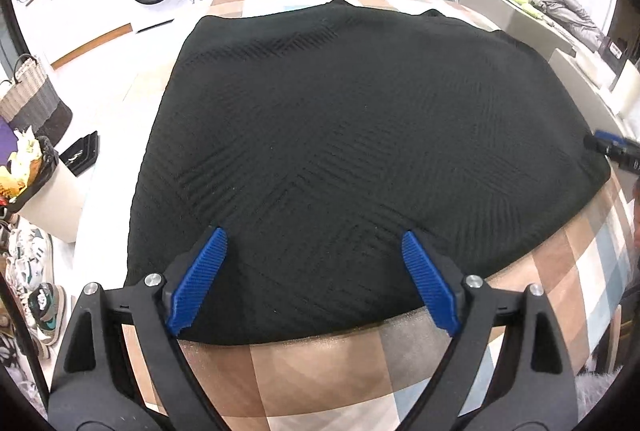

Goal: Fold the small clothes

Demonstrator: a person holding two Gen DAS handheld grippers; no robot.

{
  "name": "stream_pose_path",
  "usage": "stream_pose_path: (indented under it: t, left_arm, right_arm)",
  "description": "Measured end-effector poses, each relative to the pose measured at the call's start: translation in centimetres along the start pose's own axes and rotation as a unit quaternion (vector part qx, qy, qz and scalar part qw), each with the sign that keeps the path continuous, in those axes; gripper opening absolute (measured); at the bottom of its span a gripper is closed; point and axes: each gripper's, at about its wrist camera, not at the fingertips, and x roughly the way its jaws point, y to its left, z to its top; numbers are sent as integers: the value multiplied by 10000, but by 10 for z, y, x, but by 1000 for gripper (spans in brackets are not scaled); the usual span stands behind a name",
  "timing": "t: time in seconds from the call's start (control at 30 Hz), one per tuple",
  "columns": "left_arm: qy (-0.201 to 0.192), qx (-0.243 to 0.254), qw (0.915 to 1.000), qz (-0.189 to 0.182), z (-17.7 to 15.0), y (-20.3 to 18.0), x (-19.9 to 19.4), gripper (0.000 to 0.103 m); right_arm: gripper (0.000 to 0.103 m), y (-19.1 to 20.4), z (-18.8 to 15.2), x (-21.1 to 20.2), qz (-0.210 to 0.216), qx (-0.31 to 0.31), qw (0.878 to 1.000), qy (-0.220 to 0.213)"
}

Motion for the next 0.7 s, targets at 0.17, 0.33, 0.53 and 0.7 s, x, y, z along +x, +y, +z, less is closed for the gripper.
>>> stream_pose_path:
  t: [0.17,0.33,0.53,0.7]
  left_arm:
    - [-86,-208,9997,-78,10,2,0,88]
    - [-261,-318,9991,-60,39,7,5,88]
    - [-278,-363,9987,-245,90,12,32,88]
    - [-175,-377,9991,-62,140,17,64,88]
  right_arm:
    - [88,34,33,31,191,-215,9993,244]
    - [88,58,55,55,383,-515,9974,334]
    - [88,50,58,73,-87,-877,9955,347]
    - [90,12,58,67,-293,-311,9982,425]
